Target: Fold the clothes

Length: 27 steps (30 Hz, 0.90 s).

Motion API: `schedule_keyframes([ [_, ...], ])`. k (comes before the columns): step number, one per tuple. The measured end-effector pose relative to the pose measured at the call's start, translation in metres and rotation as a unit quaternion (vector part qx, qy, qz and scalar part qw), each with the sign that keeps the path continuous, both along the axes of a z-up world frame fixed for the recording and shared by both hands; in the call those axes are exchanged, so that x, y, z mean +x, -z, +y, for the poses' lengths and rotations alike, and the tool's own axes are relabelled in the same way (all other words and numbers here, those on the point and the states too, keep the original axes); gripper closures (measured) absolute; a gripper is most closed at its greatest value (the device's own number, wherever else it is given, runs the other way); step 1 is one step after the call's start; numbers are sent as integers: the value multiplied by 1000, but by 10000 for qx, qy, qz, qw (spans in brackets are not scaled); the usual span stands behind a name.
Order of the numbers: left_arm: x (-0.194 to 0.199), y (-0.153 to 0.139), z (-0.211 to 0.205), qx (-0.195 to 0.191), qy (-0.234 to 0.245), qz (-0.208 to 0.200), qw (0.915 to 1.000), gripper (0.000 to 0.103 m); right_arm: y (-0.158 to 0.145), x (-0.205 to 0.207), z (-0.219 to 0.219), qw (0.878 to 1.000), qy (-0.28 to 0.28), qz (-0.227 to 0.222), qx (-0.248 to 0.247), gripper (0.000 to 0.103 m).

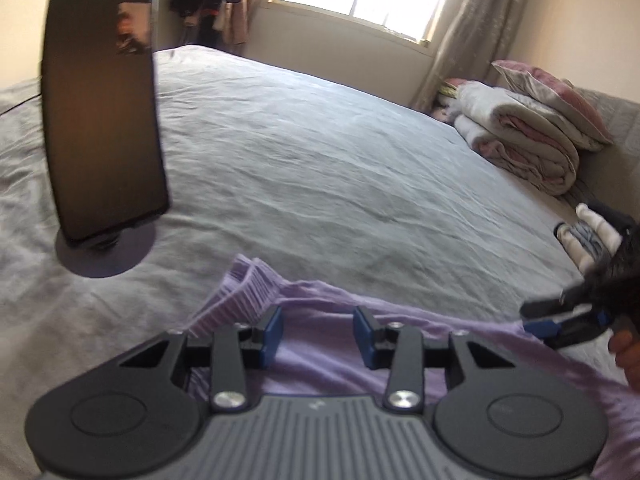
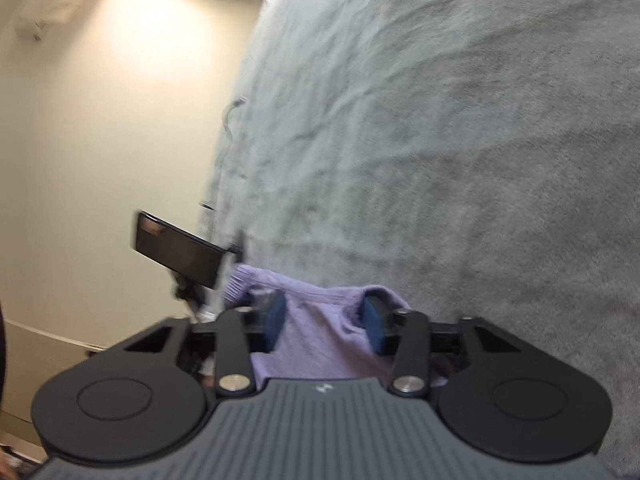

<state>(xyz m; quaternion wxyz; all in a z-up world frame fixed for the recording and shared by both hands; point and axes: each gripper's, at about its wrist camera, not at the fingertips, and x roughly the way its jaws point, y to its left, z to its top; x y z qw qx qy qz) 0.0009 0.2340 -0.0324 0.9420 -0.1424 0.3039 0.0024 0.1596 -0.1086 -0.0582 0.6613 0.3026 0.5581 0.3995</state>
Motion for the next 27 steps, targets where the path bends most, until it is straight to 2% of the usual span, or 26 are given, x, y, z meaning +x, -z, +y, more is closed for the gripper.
schedule_keyframes([
  [1, 0, 0, 3, -26, -46, -12, 10000, 72, -3, -2, 4, 9996, -12, -173, -205, 98],
  [2, 1, 0, 6, -51, -92, -24, 9999, 79, -7, -4, 6, 9985, 7, -389, -396, 97],
  [4, 1, 0, 11, -89, -179, -51, 9998, 85, -20, -6, 7, 9953, 160, -815, -492, 97],
  [6, 3, 2, 10, 38, -193, -54, 9998, 86, -30, -5, 6, 9913, 351, -1174, -487, 98],
  [8, 6, 9, 9, 232, -209, 78, 9995, 96, -27, -2, 7, 9867, 423, -1361, -779, 98],
  [10, 9, 14, 9, 310, -227, 137, 9992, 98, -16, -3, 11, 9822, 346, -1473, -1116, 100],
  [13, 9, 8, 7, 350, -239, 159, 9990, 98, -12, -4, 11, 9819, 307, -1477, -1144, 98],
  [18, 8, -2, -12, 501, -19, 91, 9987, 87, -11, -4, 6, 9888, 221, -1163, -913, 82],
  [20, 9, -6, -25, 552, 206, 73, 9982, 82, -17, -7, 2, 9894, 230, -1144, -863, 61],
  [21, 10, -8, -33, 585, 353, 71, 9976, 81, -22, -10, 0, 9892, 266, -1164, -854, 59],
  [23, 14, -11, -50, 717, 654, 64, 9953, 71, -31, -16, -9, 9866, 373, -1267, -959, 59],
  [27, 21, -9, -84, 1044, 1108, 25, 9883, 69, -44, -36, -39, 9774, 678, -1577, -1231, 59],
])
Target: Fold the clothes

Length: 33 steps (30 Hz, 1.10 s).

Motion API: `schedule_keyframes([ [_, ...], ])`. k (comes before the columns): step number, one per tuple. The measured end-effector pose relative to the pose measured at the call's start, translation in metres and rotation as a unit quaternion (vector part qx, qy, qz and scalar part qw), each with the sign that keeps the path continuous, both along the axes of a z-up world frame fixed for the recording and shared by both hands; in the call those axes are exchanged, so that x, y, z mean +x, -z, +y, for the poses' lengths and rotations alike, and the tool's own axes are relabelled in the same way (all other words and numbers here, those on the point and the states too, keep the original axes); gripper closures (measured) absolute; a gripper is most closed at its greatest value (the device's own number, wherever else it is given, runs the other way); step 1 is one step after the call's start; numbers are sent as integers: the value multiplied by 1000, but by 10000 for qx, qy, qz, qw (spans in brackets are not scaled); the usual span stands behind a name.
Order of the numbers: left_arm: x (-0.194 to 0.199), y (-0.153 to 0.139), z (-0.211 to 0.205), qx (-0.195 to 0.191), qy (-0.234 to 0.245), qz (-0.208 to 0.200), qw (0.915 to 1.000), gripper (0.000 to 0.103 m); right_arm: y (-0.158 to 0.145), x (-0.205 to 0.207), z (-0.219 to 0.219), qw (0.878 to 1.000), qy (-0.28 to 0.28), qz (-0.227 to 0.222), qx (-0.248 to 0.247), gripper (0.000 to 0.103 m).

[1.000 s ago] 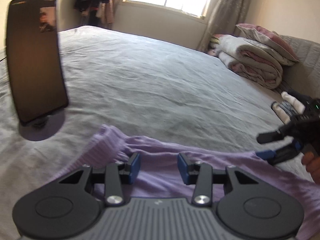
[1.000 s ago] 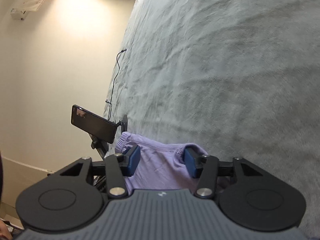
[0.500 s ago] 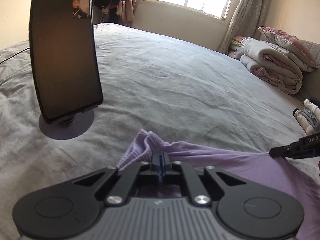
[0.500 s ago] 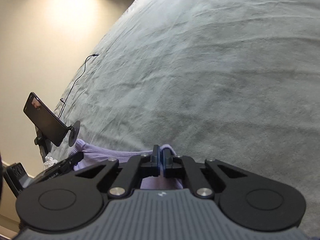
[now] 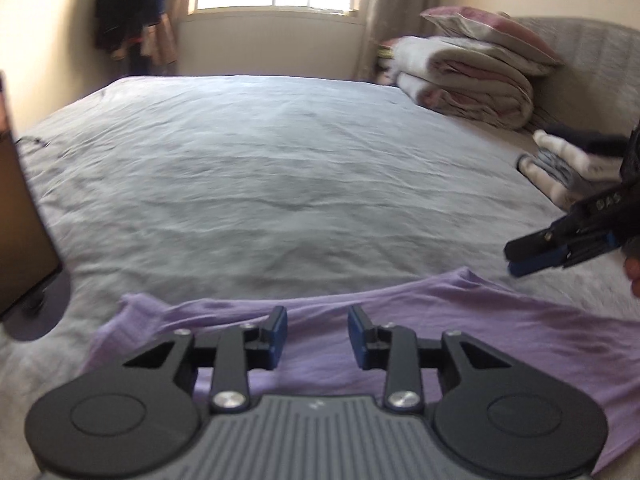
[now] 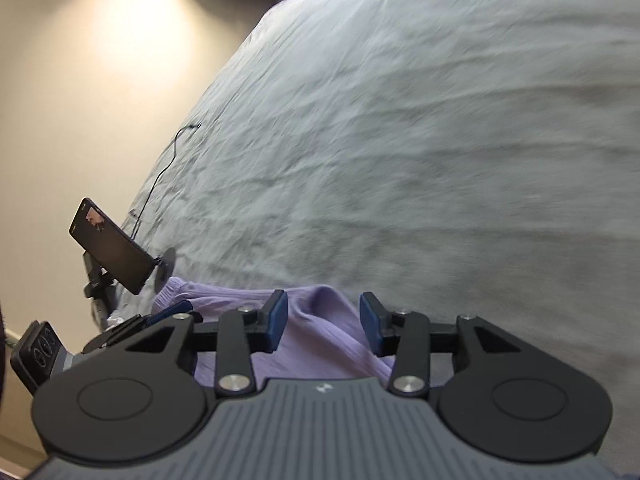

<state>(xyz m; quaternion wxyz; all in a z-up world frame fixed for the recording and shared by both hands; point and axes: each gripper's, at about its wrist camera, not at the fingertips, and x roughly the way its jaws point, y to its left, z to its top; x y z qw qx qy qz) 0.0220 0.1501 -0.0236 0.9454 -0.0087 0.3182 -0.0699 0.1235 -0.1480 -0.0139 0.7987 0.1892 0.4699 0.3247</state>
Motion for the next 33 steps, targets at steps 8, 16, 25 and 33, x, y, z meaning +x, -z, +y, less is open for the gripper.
schedule_keyframes([
  [8, 23, -3, -36, -186, 550, 155, 9982, 59, -5, -65, -74, 9916, 495, -719, -951, 59],
  [16, 66, 4, -72, 254, 1480, 294, 9882, 55, -7, -106, -121, 9805, 945, -798, -1527, 59],
  [25, 73, 17, -74, -228, 1739, 402, 9837, 92, -16, -151, -184, 9448, 1998, -1015, -2389, 58],
  [33, 69, 22, -73, -663, 1008, -42, 9927, 100, 1, -194, -241, 9006, 3276, -798, -2743, 54],
])
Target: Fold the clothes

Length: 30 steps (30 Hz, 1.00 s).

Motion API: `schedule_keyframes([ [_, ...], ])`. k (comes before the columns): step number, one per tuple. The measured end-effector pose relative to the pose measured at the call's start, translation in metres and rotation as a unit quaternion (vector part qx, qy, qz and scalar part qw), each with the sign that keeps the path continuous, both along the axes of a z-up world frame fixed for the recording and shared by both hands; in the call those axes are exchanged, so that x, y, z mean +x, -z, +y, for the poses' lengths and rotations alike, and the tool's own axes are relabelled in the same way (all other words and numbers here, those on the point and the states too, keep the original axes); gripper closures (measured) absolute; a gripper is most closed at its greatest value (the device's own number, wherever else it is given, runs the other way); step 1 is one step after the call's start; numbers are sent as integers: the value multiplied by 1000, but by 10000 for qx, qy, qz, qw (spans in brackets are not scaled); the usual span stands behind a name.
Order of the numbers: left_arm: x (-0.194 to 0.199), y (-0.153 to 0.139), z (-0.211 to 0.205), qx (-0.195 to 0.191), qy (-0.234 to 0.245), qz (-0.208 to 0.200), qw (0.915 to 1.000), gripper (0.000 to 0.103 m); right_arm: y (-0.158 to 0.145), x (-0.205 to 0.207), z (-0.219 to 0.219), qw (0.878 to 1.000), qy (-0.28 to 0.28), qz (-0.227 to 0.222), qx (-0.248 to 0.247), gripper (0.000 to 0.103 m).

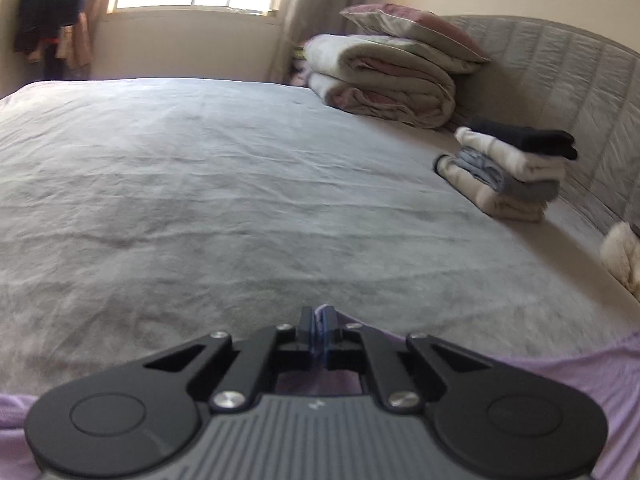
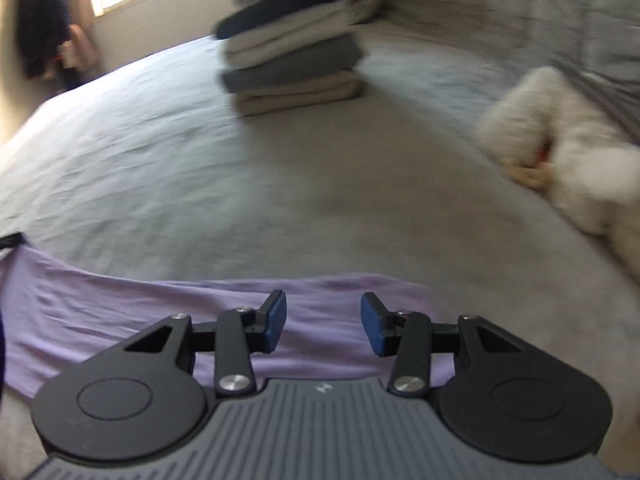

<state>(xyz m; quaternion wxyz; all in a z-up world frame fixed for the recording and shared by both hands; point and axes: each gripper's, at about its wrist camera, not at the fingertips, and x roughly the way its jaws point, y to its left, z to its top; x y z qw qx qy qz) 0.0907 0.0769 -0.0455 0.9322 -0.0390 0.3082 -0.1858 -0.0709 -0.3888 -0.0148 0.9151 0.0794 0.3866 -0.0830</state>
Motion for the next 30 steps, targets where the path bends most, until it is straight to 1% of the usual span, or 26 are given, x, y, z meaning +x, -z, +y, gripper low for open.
schedule_keyframes([
  [1, 1, 4, -3, 83, -47, 22, 10000, 100, 2, -3, -4, 10000, 64, 15, -36, 53],
  [3, -1, 7, -10, 318, -60, -98, 9994, 99, 6, -8, -9, 9999, 147, 19, -60, 53],
  [7, -3, 5, -14, 470, -73, -183, 9987, 99, 6, -12, -16, 9996, 193, -154, -108, 53],
  [9, -3, 6, -12, 397, -80, -158, 9991, 99, 5, -9, -20, 9993, 212, -305, 3, 53],
  [11, -3, 6, -10, 356, -87, -140, 9992, 99, 6, -6, -24, 9993, 164, -341, 79, 53],
  [15, -5, 6, -13, 372, -106, -160, 9991, 99, 17, 9, -26, 9996, 146, -182, -126, 53],
  [16, -5, 6, -12, 355, -121, -155, 9992, 99, 19, 11, -25, 9997, 107, -183, -133, 59],
  [17, -5, 7, -12, 331, -135, -148, 9993, 99, 20, 13, -24, 9997, 64, -208, -142, 76],
  [18, -5, 7, -11, 307, -150, -143, 9993, 99, 21, 14, -22, 9996, -12, -226, -140, 90],
  [19, -5, 7, -11, 282, -165, -147, 9994, 99, 21, 14, -19, 9996, -98, -226, -118, 96],
  [20, -5, 6, -10, 245, -190, -171, 9994, 100, 20, 13, -15, 9995, -146, -227, -166, 96],
  [22, -7, 5, -8, 161, -245, -226, 9993, 100, 15, 7, -8, 9984, -127, -353, -416, 98],
  [26, -12, 1, 1, -148, -321, -435, 9984, 100, -5, -13, -7, 9931, 211, -840, -792, 98],
  [28, -11, 1, 2, -242, -359, -476, 9979, 100, -9, -15, -7, 9912, 224, -908, -941, 98],
  [30, -11, 1, 2, -274, -412, -505, 9975, 100, -5, -7, -8, 9914, 232, -822, -989, 98],
])
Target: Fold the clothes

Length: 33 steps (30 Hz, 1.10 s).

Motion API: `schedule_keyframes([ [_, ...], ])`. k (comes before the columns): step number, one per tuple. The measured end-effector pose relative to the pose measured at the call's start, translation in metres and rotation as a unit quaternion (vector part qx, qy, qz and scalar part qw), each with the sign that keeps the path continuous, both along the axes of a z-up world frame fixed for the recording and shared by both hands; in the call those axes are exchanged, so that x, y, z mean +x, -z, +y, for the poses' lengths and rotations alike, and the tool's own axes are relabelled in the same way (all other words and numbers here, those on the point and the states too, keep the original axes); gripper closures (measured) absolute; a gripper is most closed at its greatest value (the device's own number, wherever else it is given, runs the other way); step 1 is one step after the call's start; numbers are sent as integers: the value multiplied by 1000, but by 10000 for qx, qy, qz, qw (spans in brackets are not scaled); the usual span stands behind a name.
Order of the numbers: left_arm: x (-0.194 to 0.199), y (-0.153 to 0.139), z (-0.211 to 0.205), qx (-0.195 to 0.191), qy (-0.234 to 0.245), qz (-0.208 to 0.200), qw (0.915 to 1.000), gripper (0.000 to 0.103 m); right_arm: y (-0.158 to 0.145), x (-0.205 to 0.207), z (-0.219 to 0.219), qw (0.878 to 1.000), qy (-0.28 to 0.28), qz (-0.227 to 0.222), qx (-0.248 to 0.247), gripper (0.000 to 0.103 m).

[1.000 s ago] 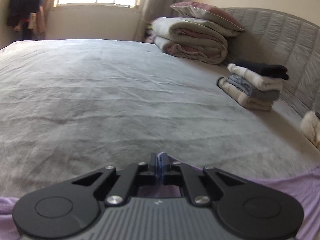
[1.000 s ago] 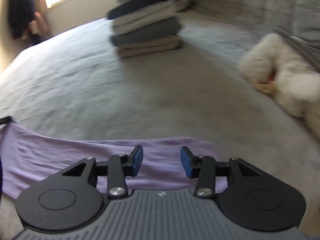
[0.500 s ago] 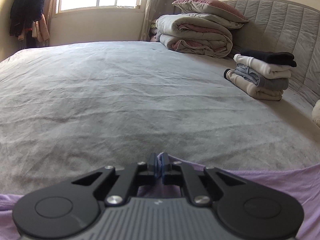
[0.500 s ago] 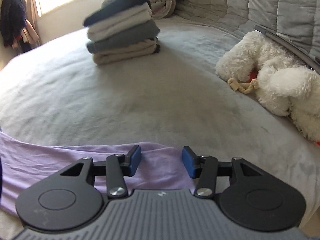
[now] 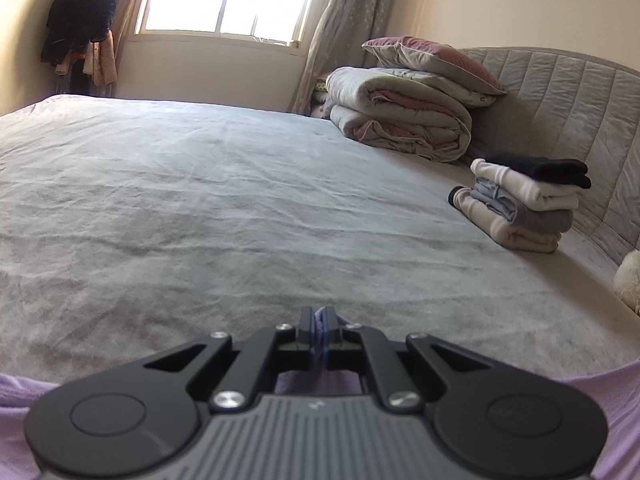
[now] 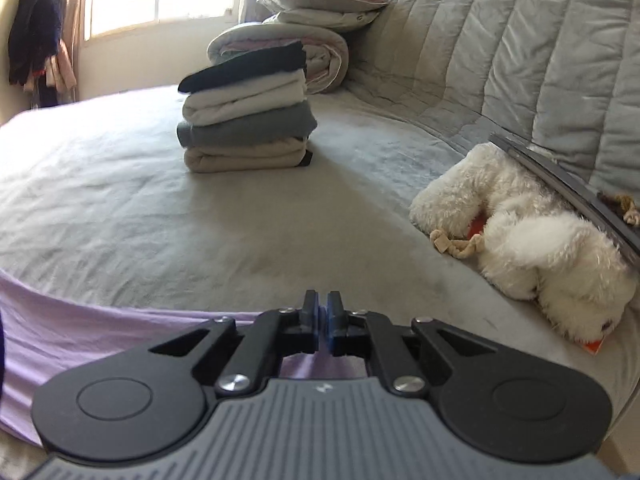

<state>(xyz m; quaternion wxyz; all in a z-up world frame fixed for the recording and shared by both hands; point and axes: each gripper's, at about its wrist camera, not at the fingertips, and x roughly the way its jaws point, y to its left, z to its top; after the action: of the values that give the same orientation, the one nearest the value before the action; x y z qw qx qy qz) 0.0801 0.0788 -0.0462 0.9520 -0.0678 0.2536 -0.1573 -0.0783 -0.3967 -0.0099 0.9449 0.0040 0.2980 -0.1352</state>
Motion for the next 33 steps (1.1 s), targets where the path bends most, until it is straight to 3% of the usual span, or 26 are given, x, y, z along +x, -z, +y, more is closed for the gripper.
schedule_keyframes([
  [6, 11, 7, -9, 332, -84, 327, 9989, 100, 28, 29, -3, 9987, 184, 460, 102, 98],
  [10, 12, 8, -14, 511, -27, 378, 9980, 96, 31, 35, 7, 9979, 195, 586, -218, 92],
  [12, 11, 6, -12, 439, 28, 370, 9983, 86, 24, 35, 12, 9976, 234, 592, -282, 86],
  [13, 10, 4, -10, 379, 25, 346, 9987, 70, 20, 32, 15, 9980, 238, 520, -277, 75],
  [14, 8, 1, -8, 333, -45, 294, 9990, 47, 15, 29, 18, 9985, 228, 420, -258, 57],
  [16, -1, -6, -3, 220, -299, 126, 9992, 31, 5, 22, 30, 9995, 81, 242, -191, 51],
  [20, -22, -21, -2, -165, -33, 280, 9995, 31, -3, 8, 73, 9981, -527, 297, -86, 51],
  [22, -36, -26, -13, -144, 314, 279, 9990, 31, -1, 1, 98, 9957, -862, 336, 5, 51],
  [28, -78, -30, -62, 314, 1373, 162, 9899, 31, 10, -5, 161, 9851, -1607, 580, 201, 51],
  [33, -108, -16, -106, 1148, 2090, 133, 9711, 31, 27, -14, 180, 9833, -1640, 771, 183, 51],
])
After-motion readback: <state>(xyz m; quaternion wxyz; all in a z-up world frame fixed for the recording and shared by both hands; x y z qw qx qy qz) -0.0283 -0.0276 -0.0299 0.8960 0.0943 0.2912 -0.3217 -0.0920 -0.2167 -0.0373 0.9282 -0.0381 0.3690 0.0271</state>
